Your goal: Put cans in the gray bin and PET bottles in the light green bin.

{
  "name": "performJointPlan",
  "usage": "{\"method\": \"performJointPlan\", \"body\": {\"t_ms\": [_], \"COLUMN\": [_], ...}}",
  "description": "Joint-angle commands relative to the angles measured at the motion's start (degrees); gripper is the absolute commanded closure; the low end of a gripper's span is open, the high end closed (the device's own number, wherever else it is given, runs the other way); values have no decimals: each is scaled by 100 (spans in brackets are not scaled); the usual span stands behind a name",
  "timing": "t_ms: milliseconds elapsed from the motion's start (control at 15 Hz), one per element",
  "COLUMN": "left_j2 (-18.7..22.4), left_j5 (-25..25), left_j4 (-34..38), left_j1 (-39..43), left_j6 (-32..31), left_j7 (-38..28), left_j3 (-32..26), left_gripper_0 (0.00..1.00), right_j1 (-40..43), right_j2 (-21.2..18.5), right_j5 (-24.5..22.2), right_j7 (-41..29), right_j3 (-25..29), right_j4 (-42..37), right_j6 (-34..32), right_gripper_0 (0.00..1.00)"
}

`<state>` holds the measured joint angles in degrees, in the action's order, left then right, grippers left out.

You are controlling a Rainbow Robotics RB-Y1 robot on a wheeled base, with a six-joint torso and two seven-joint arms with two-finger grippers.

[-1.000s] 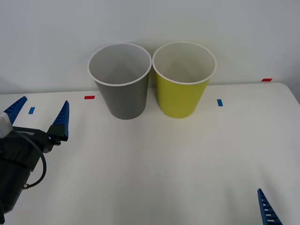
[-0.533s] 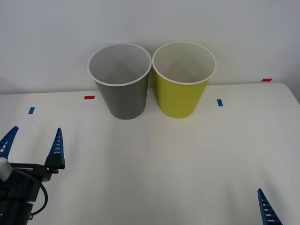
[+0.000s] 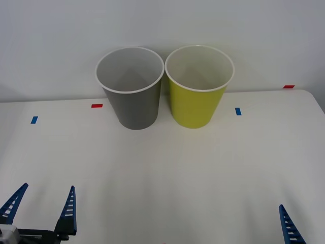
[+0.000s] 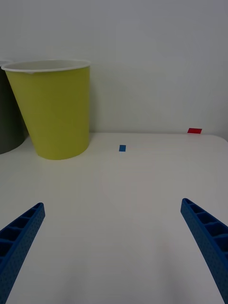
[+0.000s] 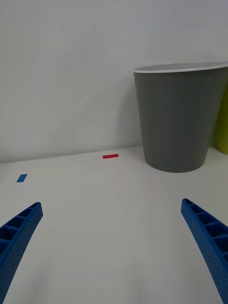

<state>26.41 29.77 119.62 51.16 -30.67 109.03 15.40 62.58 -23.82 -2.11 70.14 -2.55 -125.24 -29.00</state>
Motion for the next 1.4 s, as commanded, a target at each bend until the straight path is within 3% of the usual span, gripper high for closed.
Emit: {"method": "performJointPlan", "body": {"t_ms": [67,1400], "left_j2": [-22,-39], "left_j5": [-138,-138], "left_j4": [0,0], "left_j1": [412,491], "left_j6": [-273,-282], "left_j7": [-22,-31], "left_j3": [183,227], "left_gripper_0": [0,0], "right_j1": [0,0], "right_j2": [0,0], "right_j5": [0,0], "right_j7": [0,0], "right_j3": [0,0], "right_j4": [0,0], "right_j6": [0,0], "right_gripper_0": [0,0]}}
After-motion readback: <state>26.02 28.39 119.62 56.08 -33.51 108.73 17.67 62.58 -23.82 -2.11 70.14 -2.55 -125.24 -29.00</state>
